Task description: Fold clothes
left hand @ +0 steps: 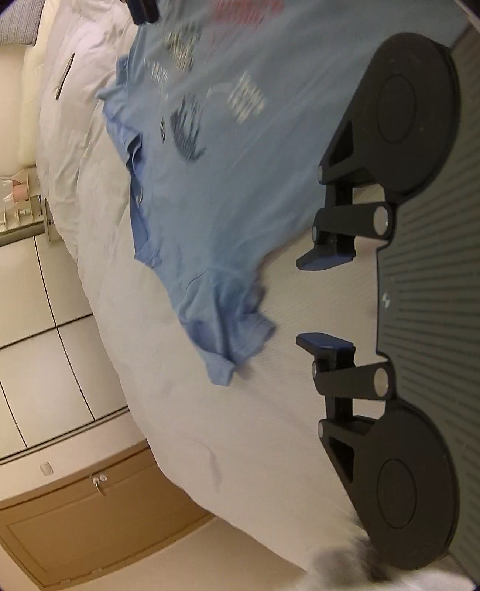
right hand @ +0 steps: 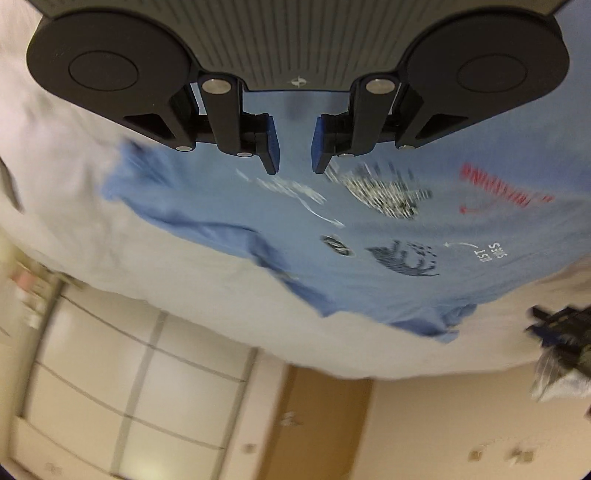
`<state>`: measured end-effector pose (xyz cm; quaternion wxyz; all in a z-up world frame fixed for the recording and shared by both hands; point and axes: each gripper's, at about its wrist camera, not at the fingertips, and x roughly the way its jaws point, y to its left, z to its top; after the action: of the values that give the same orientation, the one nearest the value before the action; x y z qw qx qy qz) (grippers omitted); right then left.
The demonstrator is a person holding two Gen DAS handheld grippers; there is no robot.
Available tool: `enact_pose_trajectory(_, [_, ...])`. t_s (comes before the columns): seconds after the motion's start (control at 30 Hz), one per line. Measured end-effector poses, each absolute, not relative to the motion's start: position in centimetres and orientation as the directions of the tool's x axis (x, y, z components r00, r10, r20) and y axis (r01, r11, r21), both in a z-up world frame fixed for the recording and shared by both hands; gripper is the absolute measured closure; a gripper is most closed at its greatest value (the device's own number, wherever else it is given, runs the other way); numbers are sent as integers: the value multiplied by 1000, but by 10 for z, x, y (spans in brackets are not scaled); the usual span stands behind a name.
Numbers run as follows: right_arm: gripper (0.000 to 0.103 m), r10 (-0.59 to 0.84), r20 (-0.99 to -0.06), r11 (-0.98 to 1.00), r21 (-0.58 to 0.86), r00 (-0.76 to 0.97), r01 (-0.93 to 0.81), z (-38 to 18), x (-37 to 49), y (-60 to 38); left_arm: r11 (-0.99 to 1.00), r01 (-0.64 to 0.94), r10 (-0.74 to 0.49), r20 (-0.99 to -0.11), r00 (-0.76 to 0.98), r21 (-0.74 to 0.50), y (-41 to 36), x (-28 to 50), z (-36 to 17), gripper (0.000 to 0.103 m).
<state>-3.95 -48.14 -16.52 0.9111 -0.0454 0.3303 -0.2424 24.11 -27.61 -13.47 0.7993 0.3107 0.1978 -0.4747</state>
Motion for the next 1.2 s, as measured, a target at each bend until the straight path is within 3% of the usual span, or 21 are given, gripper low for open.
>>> enact_pose_trajectory(0.27, [80,-336,-714,940,-216,614,264,-126,78,-491,241,948,-675,-666,317,206,-344,308,-121,71])
enact_pose_trajectory(0.47, [80,-355,-763,932,-246,541,265,-97,128,-488,196,981,-649,-748,138,11,-409,389,-139,71])
enact_pose_trajectory(0.57, [79,-381,-785,921,-276,488,276,-86,139,-489,313,934,-554,-766,326,171,-421,440,-146,80])
enact_pose_trajectory(0.7, [73,-419,-811,896,-296,409,331,-70,132,-503,501,854,-515,-746,423,139,-397,494,-118,80])
enact_pose_trajectory(0.83, [69,-437,-833,864,-284,340,415,-59,114,-526,455,887,-543,-766,344,76,-379,482,-97,64])
enact_pose_trajectory(0.93, [65,-433,-845,834,-243,313,496,-57,93,-549,427,902,-565,-798,208,-67,-367,460,-103,55])
enact_pose_trajectory(1.2, [62,-291,-900,885,-123,326,450,-96,69,-574,598,727,-536,-843,49,-338,-345,421,-158,58])
